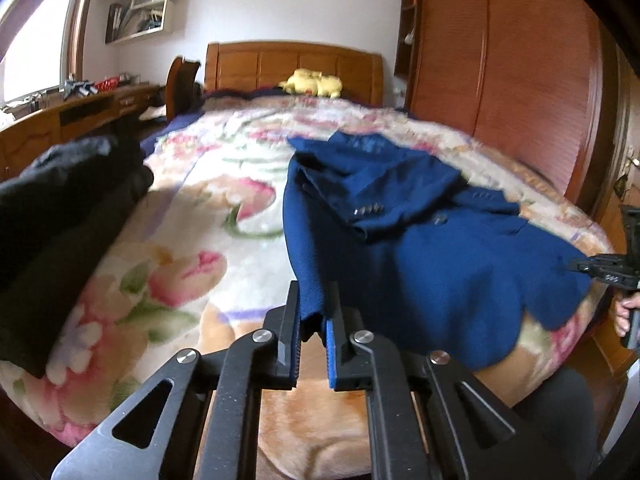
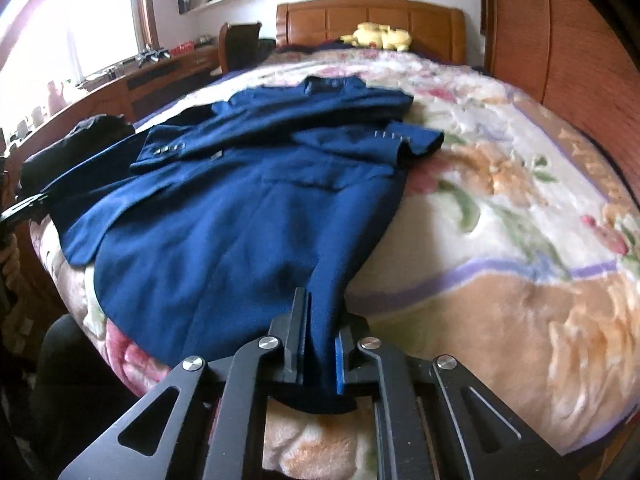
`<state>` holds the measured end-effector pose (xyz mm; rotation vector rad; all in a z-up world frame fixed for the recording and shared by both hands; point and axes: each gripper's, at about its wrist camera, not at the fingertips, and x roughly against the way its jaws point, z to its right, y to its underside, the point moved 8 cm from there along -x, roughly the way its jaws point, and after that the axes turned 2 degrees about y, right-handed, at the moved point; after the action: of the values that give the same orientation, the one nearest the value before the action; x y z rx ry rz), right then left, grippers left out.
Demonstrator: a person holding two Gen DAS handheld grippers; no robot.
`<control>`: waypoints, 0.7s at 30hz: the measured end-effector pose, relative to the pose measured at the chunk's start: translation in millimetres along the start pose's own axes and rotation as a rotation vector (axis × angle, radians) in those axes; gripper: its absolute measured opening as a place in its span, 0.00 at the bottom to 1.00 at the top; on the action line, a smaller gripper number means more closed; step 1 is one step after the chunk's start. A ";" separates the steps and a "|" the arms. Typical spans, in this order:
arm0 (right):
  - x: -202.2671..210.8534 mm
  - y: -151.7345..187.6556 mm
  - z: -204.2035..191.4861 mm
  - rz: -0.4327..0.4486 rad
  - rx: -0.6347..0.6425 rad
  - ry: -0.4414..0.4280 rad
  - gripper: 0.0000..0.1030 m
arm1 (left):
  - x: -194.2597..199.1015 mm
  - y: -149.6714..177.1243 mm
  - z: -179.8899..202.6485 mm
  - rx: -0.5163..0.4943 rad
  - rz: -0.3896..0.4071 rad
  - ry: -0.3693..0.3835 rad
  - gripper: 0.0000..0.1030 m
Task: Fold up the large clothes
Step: 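Lift the hem with both tools and fold it toward the collar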
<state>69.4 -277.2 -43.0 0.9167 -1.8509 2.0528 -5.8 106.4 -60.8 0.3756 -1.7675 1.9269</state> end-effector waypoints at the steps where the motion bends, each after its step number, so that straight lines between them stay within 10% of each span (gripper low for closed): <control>1: 5.4 -3.3 0.8 0.021 -0.002 0.002 0.09 | 4.7 -3.1 1.2 0.001 0.012 0.003 0.10; 21: 141.0 -36.5 -9.9 0.290 0.045 -0.025 0.08 | 115.4 -70.9 40.3 -0.086 0.261 0.051 0.09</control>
<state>-22.9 -294.4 68.7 0.7210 -2.0631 2.2646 -70.3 89.0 63.7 0.0663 -1.9373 2.0051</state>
